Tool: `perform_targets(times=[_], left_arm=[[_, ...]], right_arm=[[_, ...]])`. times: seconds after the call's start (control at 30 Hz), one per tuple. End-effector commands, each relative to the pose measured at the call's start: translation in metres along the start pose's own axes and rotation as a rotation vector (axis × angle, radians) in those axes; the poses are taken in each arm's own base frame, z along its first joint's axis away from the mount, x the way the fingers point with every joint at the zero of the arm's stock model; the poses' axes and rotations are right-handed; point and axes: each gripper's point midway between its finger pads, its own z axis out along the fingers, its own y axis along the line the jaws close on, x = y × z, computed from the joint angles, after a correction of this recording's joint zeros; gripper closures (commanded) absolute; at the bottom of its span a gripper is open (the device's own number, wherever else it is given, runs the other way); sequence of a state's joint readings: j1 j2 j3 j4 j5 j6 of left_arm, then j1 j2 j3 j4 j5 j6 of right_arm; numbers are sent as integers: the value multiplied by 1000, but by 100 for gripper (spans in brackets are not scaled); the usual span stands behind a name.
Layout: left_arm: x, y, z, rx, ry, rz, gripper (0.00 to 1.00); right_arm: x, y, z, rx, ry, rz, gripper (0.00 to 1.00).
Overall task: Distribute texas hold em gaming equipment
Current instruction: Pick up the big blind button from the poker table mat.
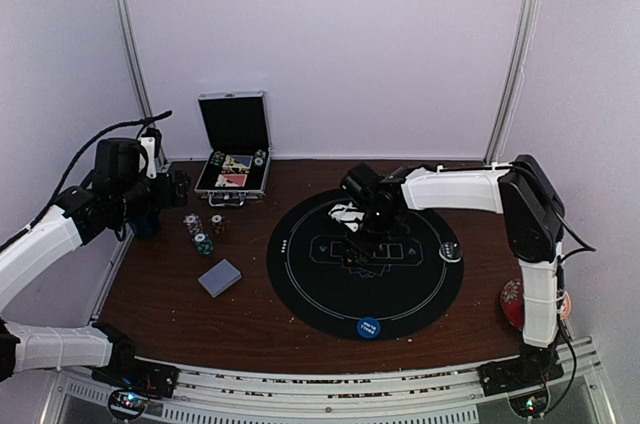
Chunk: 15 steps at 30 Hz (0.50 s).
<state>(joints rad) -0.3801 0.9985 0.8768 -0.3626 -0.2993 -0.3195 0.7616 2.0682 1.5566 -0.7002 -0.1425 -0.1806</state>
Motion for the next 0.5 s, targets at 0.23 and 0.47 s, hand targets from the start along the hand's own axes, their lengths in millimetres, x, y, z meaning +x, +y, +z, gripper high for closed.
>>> perform_targets(times=[0.23,0.47], left_arm=[[-9,1,1,1,-37,-4,2],[-9,1,2,4,-35,-6,2]], right_arm=[[23,13,28,-62,86,-10,20],[23,11,40,-55,97,4,20]])
